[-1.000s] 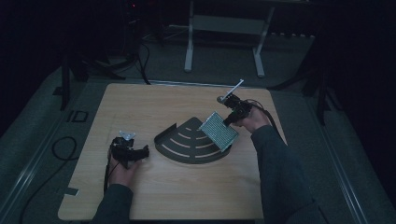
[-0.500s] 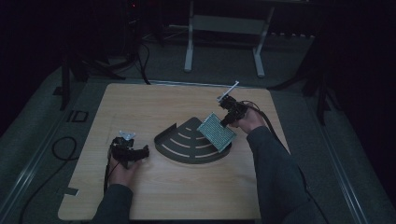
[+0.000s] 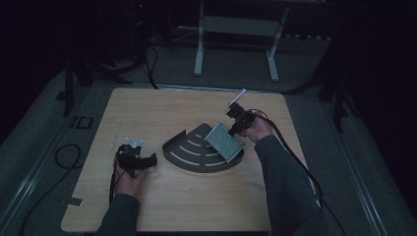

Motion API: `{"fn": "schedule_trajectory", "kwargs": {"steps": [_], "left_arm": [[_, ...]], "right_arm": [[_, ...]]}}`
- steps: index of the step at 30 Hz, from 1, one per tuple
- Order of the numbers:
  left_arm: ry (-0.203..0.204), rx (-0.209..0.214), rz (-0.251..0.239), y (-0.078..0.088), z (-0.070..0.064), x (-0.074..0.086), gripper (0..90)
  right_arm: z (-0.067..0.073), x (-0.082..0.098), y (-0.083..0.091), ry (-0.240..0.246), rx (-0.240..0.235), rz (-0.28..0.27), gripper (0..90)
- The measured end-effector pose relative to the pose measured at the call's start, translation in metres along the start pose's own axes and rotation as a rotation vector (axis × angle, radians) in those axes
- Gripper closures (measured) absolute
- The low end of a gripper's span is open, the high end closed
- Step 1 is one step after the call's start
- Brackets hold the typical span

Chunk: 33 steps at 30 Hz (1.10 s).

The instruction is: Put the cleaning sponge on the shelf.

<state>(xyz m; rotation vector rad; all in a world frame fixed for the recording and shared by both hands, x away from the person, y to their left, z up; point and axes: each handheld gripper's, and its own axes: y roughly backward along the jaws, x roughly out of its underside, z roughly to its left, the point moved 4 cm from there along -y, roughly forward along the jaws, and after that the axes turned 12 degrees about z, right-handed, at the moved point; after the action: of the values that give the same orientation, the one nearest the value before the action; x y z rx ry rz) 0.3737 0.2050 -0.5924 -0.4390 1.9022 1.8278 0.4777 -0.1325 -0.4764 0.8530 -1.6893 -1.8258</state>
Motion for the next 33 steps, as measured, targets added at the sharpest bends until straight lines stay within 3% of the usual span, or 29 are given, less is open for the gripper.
{"fn": "schedule_trajectory", "kwargs": {"steps": [33], "left_arm": [[-0.001, 0.002, 0.000, 0.000, 0.000, 0.000, 7.7]], "right_arm": [[0.004, 0.001, -0.019, -0.010, -0.021, 0.020, 89.3]]}}
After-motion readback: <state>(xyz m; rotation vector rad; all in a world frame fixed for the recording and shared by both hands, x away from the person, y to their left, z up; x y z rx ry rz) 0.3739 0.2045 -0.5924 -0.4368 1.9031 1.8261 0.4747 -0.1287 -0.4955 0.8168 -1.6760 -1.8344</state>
